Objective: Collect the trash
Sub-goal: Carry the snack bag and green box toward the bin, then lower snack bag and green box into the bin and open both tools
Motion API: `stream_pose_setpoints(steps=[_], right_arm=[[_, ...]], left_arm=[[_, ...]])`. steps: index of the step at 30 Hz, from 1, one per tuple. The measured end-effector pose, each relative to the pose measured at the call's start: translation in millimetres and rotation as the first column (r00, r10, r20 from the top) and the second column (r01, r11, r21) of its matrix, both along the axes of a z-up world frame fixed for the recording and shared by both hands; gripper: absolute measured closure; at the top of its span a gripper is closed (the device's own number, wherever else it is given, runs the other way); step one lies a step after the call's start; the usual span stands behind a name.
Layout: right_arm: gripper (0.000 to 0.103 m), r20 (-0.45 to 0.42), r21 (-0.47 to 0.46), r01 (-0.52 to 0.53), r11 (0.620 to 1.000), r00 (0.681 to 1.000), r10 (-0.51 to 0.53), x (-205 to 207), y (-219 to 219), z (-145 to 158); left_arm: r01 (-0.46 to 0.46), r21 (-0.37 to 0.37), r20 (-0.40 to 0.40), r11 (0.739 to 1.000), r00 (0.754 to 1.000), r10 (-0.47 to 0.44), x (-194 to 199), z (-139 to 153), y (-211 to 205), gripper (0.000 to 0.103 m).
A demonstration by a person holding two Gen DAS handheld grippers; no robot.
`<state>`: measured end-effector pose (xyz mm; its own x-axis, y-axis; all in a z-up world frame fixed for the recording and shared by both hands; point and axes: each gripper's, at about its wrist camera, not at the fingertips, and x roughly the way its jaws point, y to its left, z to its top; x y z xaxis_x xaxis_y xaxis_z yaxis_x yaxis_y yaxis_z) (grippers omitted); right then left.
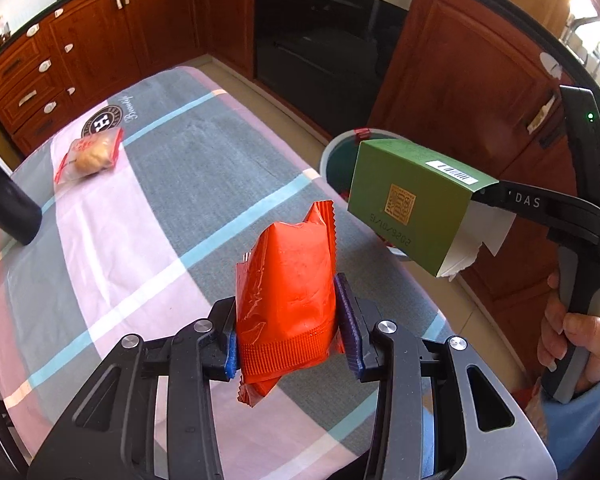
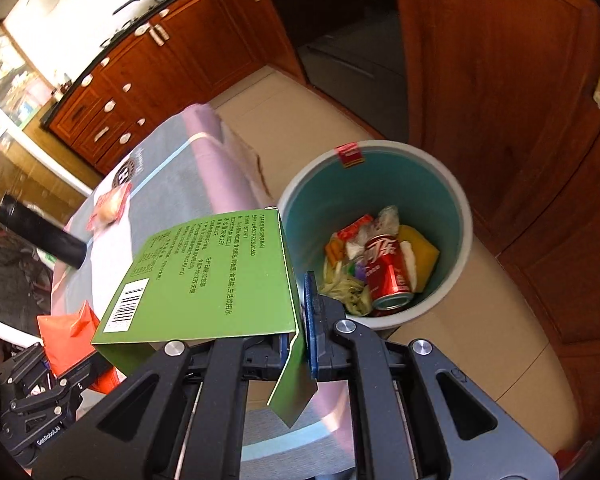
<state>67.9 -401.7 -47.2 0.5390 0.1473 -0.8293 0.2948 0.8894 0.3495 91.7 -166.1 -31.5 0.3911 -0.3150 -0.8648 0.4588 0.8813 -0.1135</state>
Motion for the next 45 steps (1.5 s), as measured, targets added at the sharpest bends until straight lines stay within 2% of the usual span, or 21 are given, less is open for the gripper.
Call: stream_pose_setpoints(steps=[8, 18, 19, 21, 22, 23, 25, 29, 34, 35, 36, 39, 45], right_arm=[[0.096, -0.043, 0.014, 0.081, 0.997, 0.996, -0.08, 7.0, -52.4, -19.5], [0.091, -0.102, -0.017, 0.095, 0.995, 0.99, -0.097, 34.0, -77.0, -35.1], [0.088, -0.109, -0.013, 0.092, 0.996, 0.99, -0.093, 37.3, -78.8, -37.1], [0.072, -0.124, -0.005, 0.089, 0.996, 0.988, -0.089, 43.5, -81.5, -42.1], [0.056, -0.127, -0.008, 0.087, 0.996, 0.988, -0.088, 46.2, -81.9, -43.6], [0.051, -0.129, -0.016, 0.087, 0.996, 0.988, -0.088, 48.3, -82.2, -44.8], [0.05, -0.138, -0.025, 0.085, 0.996, 0.987, -0.088, 50.4, -82.3, -47.3], [0.04, -0.166, -0.006, 0.086, 0.996, 0.982, -0.086, 52.3, -87.2, -57.0], [0.038, -0.18, 0.019, 0.089, 0.996, 0.98, -0.084, 58.3, -89.1, -57.7], [0.03, -0.186, 0.023, 0.097, 0.995, 0.978, -0.091, 59.9, -90.1, -57.0], [0.026, -0.19, 0.013, 0.101, 0.995, 0.977, -0.097, 61.1, -89.6, -55.4], [0.026, -0.208, -0.007, 0.069, 0.998, 0.976, -0.069, 65.6, -82.9, -54.8], [0.026, -0.222, 0.038, 0.061, 0.997, 0.974, -0.051, 62.0, -78.9, -58.9]], left_arm=[[0.077, 0.0, -0.038, 0.997, 0.996, -0.077, 25.5, -11.7, -53.2, 0.063], [0.158, -0.034, -0.084, 0.987, 0.983, -0.161, 59.6, -29.6, -114.1, 0.063], [0.163, -0.037, -0.089, 0.986, 0.982, -0.166, 61.8, -31.4, -118.4, 0.063], [0.168, -0.044, -0.101, 0.985, 0.98, -0.171, 67.8, -36.4, -123.9, 0.062], [0.168, -0.046, -0.106, 0.985, 0.979, -0.172, 70.2, -38.7, -126.3, 0.062], [0.168, -0.047, -0.11, 0.985, 0.979, -0.172, 70.7, -40.8, -127.6, 0.062], [0.166, -0.049, -0.123, 0.985, 0.978, -0.171, 73.5, -45.7, -129.7, 0.062], [0.164, -0.046, -0.142, 0.985, 0.975, -0.169, 77.5, -54.1, -135.0, 0.062], [0.161, -0.049, -0.148, 0.986, 0.975, -0.166, 76.8, -56.6, -137.8, 0.062], [0.161, -0.051, -0.148, 0.986, 0.975, -0.167, 76.8, -56.3, -138.2, 0.062], [0.16, -0.054, -0.147, 0.986, 0.975, -0.167, 77.0, -55.8, -138.8, 0.062], [0.166, -0.06, -0.145, 0.984, 0.974, -0.173, 77.0, -55.9, -142.5, 0.062], [0.175, -0.059, -0.157, 0.983, 0.971, -0.182, 76.9, -63.7, -149.9, 0.062]])
